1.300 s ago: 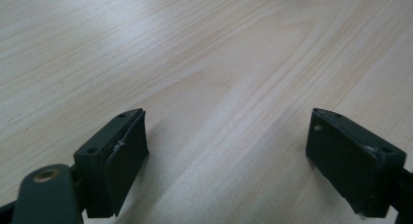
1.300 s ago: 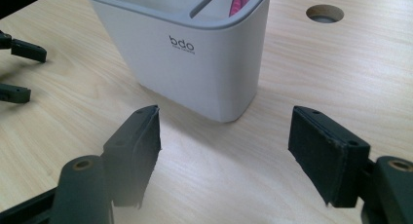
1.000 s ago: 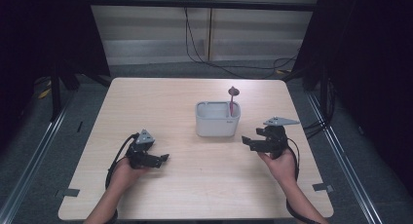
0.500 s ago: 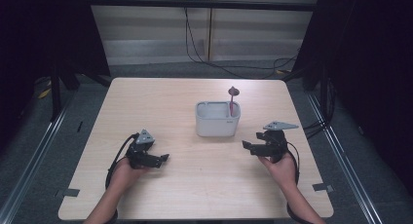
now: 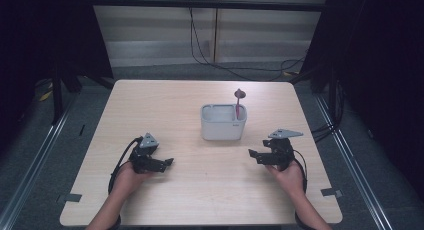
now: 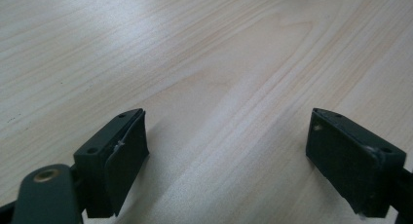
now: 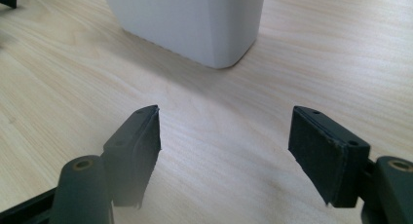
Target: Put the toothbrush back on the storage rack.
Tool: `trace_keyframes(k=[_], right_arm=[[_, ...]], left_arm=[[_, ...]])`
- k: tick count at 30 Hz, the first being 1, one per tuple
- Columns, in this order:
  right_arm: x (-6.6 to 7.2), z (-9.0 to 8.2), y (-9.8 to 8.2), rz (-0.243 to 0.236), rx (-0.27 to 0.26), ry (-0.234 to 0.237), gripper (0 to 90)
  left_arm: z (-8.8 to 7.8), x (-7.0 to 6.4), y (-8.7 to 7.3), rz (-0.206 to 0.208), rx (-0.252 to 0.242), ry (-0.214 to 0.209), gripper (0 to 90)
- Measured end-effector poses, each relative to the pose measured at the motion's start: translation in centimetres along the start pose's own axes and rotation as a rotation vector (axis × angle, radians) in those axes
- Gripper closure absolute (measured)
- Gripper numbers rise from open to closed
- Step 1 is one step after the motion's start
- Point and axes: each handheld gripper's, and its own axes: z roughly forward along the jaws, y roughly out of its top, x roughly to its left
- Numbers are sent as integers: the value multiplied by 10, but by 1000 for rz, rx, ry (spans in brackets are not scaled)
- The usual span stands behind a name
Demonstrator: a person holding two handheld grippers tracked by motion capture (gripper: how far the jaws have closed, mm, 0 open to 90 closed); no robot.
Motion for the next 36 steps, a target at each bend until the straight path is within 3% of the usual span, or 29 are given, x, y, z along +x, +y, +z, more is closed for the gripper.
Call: trace_keyframes(k=[13, 25, 36], right_arm=[[3, 12, -9, -41, 67, 21, 265], [3, 17, -15, -48, 109, 20, 260], [3, 19, -19, -95, 105, 7, 247]], left_arm=[[0, 0, 0, 0, 0, 0, 149], [0, 0, 0, -1, 1, 0, 149], [0, 0, 0, 0, 1, 2, 149]])
